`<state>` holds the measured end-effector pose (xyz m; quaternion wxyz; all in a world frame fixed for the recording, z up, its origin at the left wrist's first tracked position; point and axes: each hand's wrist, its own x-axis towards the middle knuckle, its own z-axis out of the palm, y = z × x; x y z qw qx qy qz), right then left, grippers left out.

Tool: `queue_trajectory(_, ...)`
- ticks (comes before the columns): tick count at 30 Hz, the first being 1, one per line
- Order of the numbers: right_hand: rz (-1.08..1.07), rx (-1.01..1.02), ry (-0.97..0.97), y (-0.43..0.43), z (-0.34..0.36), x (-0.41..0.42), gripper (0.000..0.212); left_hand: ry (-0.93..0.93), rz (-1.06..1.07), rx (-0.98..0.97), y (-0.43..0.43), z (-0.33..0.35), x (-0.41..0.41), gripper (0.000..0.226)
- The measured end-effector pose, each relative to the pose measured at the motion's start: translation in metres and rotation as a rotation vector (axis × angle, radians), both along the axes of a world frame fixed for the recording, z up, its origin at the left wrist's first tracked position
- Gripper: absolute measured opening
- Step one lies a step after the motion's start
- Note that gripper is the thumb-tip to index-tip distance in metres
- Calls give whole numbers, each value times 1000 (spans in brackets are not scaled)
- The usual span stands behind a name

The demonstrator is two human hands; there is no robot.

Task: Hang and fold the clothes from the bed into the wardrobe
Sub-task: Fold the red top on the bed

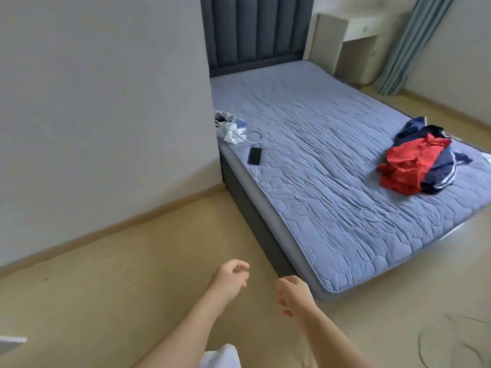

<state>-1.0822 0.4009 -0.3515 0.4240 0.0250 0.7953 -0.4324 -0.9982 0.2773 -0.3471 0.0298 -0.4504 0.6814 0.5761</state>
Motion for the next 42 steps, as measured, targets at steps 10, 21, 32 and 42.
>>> queue_trajectory(10,-341,12,-32,42,-9,-120,14,-6,-273,162,32,-12,-175,14)
queue_trajectory(21,-741,-18,-62,96,6,-209,8,-67,-591,141,74,-8,-313,15)
queue_trajectory(32,-857,-86,-79,200,-6,-318,8,-87,-758,64,187,-24,-437,17)
queue_trajectory(42,-863,-38,-55,382,2,-452,13,-114,-664,131,345,-22,-562,18)
